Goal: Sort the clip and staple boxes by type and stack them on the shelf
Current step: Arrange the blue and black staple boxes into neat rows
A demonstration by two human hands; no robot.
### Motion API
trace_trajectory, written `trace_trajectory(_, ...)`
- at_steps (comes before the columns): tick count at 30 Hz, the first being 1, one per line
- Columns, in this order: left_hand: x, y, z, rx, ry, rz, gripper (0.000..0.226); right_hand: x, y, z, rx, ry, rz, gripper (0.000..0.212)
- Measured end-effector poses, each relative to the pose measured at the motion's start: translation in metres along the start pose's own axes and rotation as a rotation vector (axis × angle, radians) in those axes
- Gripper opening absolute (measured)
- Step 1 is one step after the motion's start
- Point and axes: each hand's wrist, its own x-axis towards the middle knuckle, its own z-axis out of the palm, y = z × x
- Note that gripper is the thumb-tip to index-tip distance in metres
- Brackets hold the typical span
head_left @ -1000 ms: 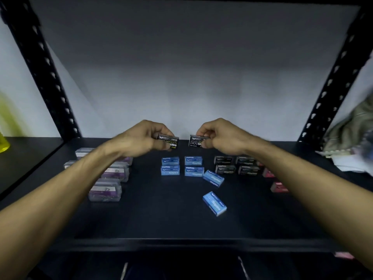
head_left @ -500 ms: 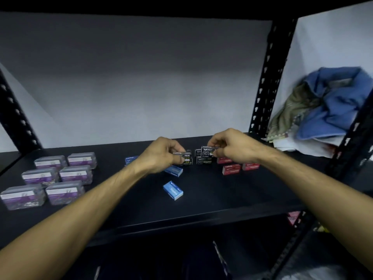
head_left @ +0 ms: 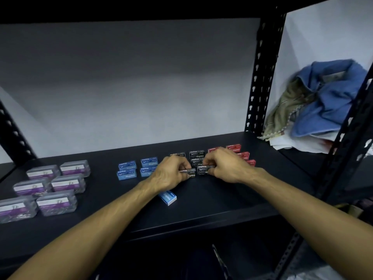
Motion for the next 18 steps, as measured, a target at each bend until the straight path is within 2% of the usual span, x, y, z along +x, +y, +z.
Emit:
trace_trajectory(6, 0.000, -0.008, -0.008, 0.070, -0.041, 0.046, 0.013, 0.005, 0.001, 0.010, -0.033, -0.026, 0.016, 0.031)
trace_trajectory(18, 0.001, -0.013, -0.005, 0.080, 0.002, 0.045, 0.014, 0.009, 0.004, 0.014, -0.047, -0.017, 0.009, 0.031)
